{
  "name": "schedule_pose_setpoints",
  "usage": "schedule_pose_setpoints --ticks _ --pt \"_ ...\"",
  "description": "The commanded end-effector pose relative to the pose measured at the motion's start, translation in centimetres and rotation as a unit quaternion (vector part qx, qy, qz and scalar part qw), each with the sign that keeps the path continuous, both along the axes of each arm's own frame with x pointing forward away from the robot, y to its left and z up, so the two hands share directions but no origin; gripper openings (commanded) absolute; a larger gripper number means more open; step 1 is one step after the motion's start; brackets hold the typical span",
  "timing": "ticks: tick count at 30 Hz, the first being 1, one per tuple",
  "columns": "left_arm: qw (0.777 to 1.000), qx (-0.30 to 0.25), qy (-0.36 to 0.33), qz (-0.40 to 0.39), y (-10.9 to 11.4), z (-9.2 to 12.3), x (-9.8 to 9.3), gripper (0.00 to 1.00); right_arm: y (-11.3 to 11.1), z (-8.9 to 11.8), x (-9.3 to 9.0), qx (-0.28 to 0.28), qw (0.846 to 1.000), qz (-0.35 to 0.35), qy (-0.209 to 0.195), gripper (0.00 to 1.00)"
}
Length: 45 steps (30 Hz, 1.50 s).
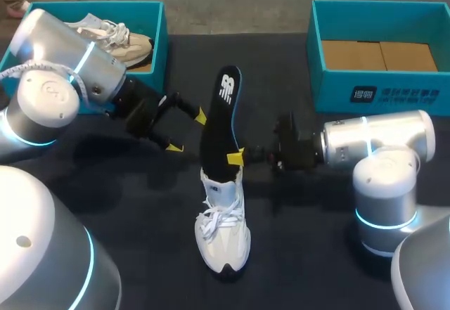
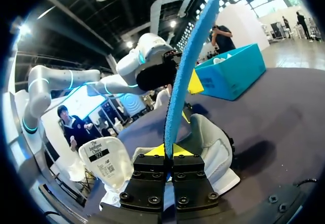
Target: Take the shoe out of the shoebox, open the shoe tongue, remove and reinsert the insole, then place the shoe into the shoebox
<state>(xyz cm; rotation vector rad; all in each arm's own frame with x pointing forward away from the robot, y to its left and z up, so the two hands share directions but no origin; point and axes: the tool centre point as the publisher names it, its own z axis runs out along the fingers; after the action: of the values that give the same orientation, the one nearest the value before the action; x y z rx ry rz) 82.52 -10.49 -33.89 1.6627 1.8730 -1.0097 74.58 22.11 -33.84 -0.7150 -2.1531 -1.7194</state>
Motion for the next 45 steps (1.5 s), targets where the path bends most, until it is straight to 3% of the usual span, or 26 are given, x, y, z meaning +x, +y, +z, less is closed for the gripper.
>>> schedule_pose_setpoints --ticks 1,9,19,35,45 --pt "1.0 0.002 0.0 0.0 -0.1 0.0 0.0 1.0 -0.1 -0.3 0.6 -0.002 0.999 0.029 0.015 0.0" --pt "1.0 0.002 0.0 0.0 -0.1 0.0 0.0 1.0 0.2 -1.2 0.6 -0.017 0.996 0.067 0.048 0.0" --pt "1.0 0.002 0.0 0.0 -0.1 0.0 0.0 1.0 0.5 -2.3 -0.4 -0.017 0.995 0.083 0.054 0.0" --pt "1.0 0.002 0.0 0.0 -0.1 0.0 0.0 1.0 -0.2 -0.4 -1.5 0.027 0.995 0.099 0.017 0.0" --pt "1.0 0.002 0.0 0.0 -0.1 0.0 0.0 1.0 0.7 -1.4 -1.5 -0.001 0.989 0.138 0.048 0.0"
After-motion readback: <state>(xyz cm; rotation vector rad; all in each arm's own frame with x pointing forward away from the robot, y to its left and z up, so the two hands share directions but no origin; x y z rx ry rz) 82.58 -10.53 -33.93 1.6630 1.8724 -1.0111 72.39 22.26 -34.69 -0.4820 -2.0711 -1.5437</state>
